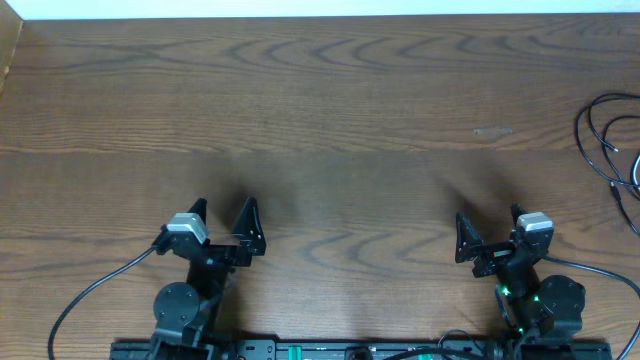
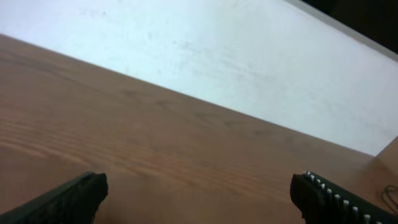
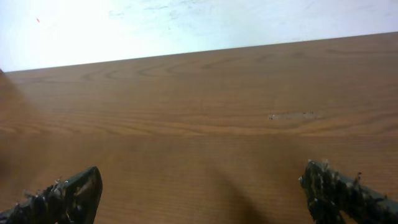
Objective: Untangle cables
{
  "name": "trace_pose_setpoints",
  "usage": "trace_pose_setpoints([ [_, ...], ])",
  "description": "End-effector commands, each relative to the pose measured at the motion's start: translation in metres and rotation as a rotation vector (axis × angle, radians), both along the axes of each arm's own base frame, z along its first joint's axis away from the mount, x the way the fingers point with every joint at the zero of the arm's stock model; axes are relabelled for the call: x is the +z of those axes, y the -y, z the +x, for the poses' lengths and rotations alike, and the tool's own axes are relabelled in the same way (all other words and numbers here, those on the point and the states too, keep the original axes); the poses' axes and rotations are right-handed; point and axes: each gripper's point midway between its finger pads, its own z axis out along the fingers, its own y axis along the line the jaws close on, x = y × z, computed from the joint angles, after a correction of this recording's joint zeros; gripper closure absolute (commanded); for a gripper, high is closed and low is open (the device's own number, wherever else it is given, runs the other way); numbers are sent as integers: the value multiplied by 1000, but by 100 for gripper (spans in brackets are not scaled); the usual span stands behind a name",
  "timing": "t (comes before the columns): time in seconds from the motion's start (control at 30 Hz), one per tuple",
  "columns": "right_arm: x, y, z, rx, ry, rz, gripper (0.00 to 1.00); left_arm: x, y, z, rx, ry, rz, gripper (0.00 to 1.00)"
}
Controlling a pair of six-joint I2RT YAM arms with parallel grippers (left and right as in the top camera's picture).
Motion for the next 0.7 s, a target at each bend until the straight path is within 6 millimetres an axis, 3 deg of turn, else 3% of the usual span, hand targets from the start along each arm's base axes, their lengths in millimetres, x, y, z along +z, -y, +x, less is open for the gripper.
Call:
trace_pose_setpoints([
  [0.0, 0, -2, -1, 5, -3, 10, 1, -18, -2, 5, 13, 3, 39, 0],
  [0.13, 0, -2, -1, 5, -2, 10, 1, -33, -8, 9, 44, -3, 41, 0],
  [0.23, 0, -2, -1, 5, -2, 10, 1, -34, -19, 10, 92, -7, 41, 0],
  [0.37, 0, -2, -1, 5, -2, 10, 1, -63, -40, 7, 173, -127, 57, 0],
  [0.67, 0, -2, -1, 5, -3, 10, 1, -58, -46, 7, 200, -104, 53, 0],
])
